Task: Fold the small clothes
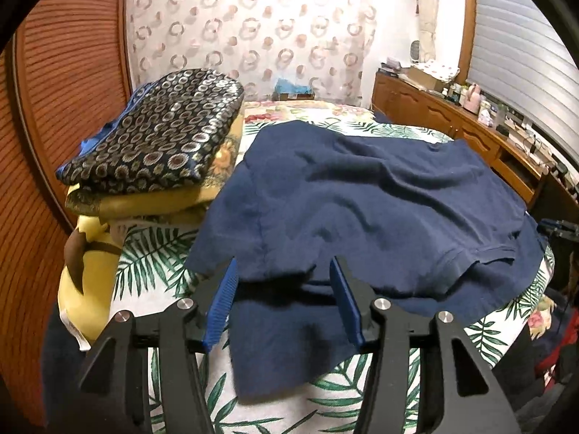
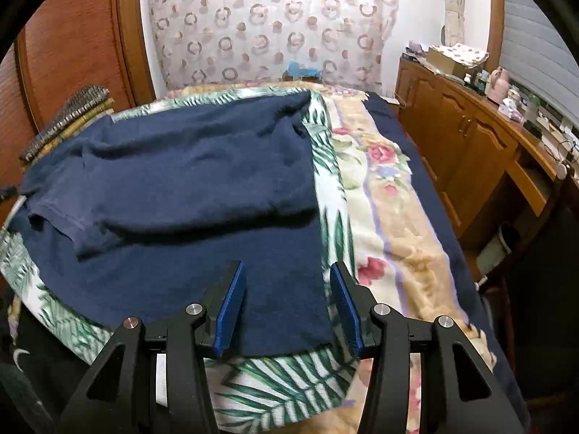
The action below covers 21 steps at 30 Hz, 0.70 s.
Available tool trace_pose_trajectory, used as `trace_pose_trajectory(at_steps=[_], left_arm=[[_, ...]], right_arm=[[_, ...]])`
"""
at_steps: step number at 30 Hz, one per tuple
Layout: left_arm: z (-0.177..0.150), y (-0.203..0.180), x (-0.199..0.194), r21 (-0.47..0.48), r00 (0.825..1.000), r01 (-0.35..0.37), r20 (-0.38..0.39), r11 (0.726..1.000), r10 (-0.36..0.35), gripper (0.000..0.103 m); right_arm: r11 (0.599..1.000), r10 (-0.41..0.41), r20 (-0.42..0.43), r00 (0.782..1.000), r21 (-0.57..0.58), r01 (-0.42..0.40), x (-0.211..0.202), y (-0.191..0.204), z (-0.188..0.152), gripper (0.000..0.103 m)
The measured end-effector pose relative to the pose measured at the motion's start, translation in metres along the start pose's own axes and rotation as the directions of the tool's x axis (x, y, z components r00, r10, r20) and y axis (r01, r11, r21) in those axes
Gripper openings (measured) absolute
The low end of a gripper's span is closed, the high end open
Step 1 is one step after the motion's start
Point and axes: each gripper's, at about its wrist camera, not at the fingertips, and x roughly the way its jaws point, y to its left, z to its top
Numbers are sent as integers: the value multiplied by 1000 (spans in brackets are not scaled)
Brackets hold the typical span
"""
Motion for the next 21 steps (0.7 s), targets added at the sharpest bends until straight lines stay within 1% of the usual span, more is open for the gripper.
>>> trace_pose_trajectory(at_steps=[3, 5, 8, 11, 16, 18, 19, 20, 21], left_arm=[[1, -2, 7, 5, 1000, -3, -13, 1000, 3, 53], [1, -3, 12, 8, 1000, -11, -26, 1000, 11, 53], [2, -1, 20, 7, 999, -24, -49, 1000, 24, 50], [3, 2, 28, 2, 997, -29, -71, 1000, 29, 50], [2, 5, 40, -13, 994, -20, -104, 1000, 18, 50], [0, 6, 44, -14, 993, -27, -113, 1000, 26, 44], [-1, 6, 45, -15, 993, -31, -111, 999, 29, 39], [-1, 6, 45, -14, 994, -35, -107, 999, 33, 31], [-1, 6, 45, -17, 994, -38, -107, 999, 36, 29]], right_arm=[[999, 49, 24, 999, 19, -49, -3, 5, 7, 50], [998, 62, 25, 998, 20, -62, 0, 10, 11, 50], [996, 77, 2, 997, 37, -77, 11, 13, 16, 50], [992, 106, -16, 994, 68, -104, 21, 14, 20, 50], [988, 114, -45, 992, 112, -109, 35, 7, 27, 50], [987, 108, -44, 993, 120, -102, 39, 9, 31, 50], [988, 103, -44, 994, 121, -97, 39, 9, 32, 50], [988, 100, -44, 994, 120, -94, 40, 10, 32, 50], [990, 91, -40, 995, 113, -86, 40, 11, 33, 50]])
